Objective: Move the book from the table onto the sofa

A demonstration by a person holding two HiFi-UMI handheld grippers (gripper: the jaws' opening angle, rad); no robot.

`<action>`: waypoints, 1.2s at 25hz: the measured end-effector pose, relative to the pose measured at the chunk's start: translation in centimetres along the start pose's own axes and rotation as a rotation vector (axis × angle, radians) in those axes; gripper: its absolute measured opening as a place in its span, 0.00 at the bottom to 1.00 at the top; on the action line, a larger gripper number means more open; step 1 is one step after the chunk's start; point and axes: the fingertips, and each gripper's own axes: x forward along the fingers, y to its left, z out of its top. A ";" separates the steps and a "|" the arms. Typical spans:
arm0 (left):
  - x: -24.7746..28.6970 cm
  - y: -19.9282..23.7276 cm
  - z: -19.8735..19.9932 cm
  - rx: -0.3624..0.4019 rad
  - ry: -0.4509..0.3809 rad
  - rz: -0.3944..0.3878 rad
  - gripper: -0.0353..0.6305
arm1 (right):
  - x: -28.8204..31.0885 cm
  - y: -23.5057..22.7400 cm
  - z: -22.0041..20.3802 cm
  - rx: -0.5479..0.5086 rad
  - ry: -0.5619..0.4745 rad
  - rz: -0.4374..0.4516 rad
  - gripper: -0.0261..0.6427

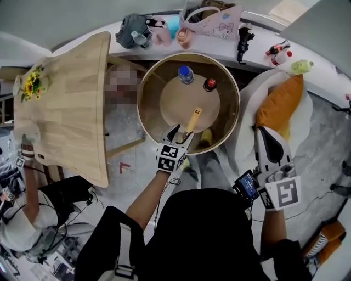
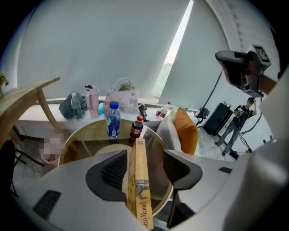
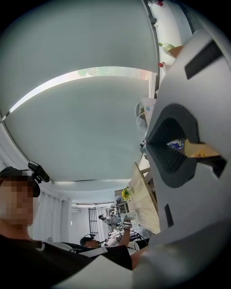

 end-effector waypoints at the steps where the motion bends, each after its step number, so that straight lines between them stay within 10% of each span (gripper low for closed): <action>1: 1.0 0.3 -0.9 -0.007 0.033 0.007 0.42 | 0.2 -0.4 -0.3 0.002 0.011 0.000 0.05; 18: 9.6 1.8 -9.6 0.100 0.394 0.052 0.50 | 1.8 -5.1 -2.2 0.043 0.055 -0.026 0.05; 30: 10.9 2.3 -10.6 0.131 0.482 0.088 0.41 | 0.0 -7.6 -2.5 0.095 0.037 -0.083 0.05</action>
